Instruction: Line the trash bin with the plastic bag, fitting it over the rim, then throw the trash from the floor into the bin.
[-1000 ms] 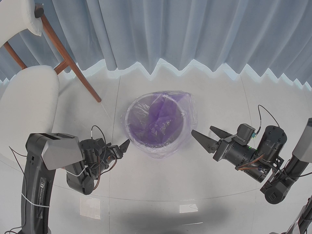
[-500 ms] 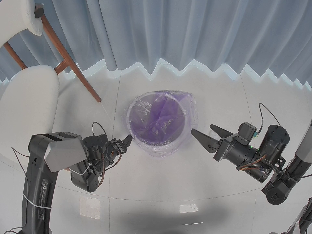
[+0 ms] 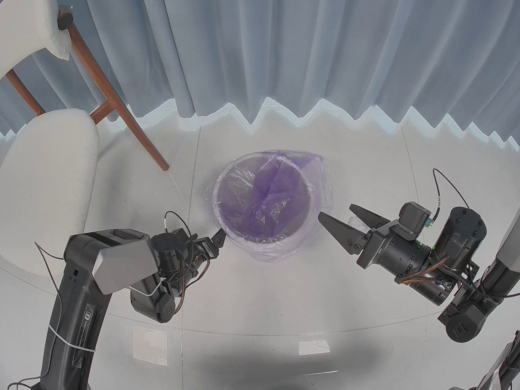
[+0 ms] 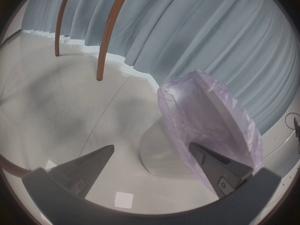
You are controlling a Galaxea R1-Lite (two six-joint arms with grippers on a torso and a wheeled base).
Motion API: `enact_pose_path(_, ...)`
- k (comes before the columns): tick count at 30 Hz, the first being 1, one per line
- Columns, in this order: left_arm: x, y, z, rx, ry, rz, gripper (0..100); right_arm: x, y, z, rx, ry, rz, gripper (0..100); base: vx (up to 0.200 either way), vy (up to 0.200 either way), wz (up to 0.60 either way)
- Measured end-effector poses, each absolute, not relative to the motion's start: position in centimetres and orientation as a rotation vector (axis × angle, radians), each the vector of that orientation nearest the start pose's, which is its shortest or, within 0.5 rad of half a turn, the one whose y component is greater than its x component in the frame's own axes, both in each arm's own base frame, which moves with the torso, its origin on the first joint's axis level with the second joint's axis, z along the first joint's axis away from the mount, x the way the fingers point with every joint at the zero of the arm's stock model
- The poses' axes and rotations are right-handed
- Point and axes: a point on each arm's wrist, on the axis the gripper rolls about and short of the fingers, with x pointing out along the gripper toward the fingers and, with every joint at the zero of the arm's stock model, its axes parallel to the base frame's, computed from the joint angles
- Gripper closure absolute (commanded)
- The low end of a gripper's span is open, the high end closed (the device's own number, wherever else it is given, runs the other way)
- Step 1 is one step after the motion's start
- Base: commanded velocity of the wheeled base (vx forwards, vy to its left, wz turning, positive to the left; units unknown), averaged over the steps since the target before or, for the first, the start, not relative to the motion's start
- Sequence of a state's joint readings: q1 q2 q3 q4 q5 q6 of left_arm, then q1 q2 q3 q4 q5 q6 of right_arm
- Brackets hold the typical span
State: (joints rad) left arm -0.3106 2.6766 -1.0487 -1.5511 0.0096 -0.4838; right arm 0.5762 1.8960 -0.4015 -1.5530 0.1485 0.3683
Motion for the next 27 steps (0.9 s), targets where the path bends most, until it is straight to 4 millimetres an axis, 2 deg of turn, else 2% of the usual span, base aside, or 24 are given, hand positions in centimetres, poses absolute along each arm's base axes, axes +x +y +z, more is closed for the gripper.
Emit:
enact_pose_path(15, 42.3, -13.3, -8.0, -0.436, 0.155, -0.255, 0, 23.7, 16.2, 12.0, 0.365, 0.083, 0.721, 0, 0.000, 0.000, 0.00)
enact_pose_path(22, 42.5, -13.1, -8.4, -0.433, 0.149, -0.220, 0, 23.8, 16.3, 11.7, 0.363, 0.093, 0.720, 0, 0.000, 0.000, 0.00)
enact_pose_path(27, 42.6, -12.6, -8.6, -0.363, 0.139, -0.196, 0, 23.9, 16.3, 11.6, 0.362, 0.097, 0.719, 0, 0.000, 0.000, 0.00)
